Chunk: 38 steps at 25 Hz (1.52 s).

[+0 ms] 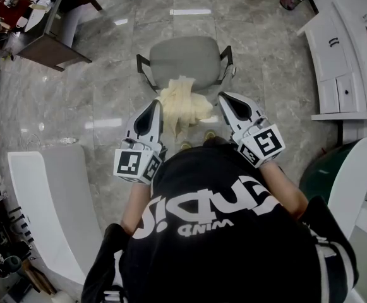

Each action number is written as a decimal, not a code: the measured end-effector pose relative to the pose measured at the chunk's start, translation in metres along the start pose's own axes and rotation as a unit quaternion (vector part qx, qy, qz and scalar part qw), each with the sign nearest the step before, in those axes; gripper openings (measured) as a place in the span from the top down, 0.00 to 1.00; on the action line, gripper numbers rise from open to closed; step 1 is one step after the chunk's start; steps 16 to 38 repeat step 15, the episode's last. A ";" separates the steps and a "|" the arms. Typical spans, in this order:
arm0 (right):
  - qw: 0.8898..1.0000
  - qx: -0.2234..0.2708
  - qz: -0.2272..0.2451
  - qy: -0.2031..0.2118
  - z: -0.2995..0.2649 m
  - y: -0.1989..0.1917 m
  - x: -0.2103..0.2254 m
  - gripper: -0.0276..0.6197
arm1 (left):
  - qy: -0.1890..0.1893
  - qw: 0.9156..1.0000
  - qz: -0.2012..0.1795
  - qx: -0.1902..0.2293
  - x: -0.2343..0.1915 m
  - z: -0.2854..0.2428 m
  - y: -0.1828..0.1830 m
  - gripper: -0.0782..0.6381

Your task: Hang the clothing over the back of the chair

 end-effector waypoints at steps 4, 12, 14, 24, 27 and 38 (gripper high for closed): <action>1.000 -0.003 0.000 -0.001 0.000 -0.002 0.000 0.94 | 0.001 1.000 0.001 -0.004 0.000 0.000 -0.001 0.87; 1.000 -0.008 -0.011 -0.002 -0.001 -0.003 -0.001 0.94 | 0.008 1.000 0.002 -0.013 0.000 0.003 -0.003 0.87; 1.000 -0.008 -0.012 -0.002 -0.001 -0.004 -0.001 0.94 | 0.011 1.000 0.003 -0.015 0.000 0.003 -0.005 0.87; 1.000 -0.008 -0.013 -0.002 -0.001 -0.005 -0.001 0.94 | 0.013 1.000 0.003 -0.016 0.001 0.003 -0.005 0.87; 1.000 -0.008 -0.013 -0.002 -0.001 -0.005 -0.001 0.94 | 0.013 1.000 0.003 -0.016 0.001 0.003 -0.005 0.87; 1.000 -0.008 -0.013 -0.002 -0.001 -0.005 -0.001 0.94 | 0.013 1.000 0.003 -0.016 0.001 0.003 -0.005 0.87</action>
Point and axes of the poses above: the fingertips, and each gripper's own axes: z backward along the fingers, x to its right, y out of its top, the point moved 9 cm from there along z, backward along the fingers, and after that the axes turned 12 degrees about -x, right-handed, at the moved point
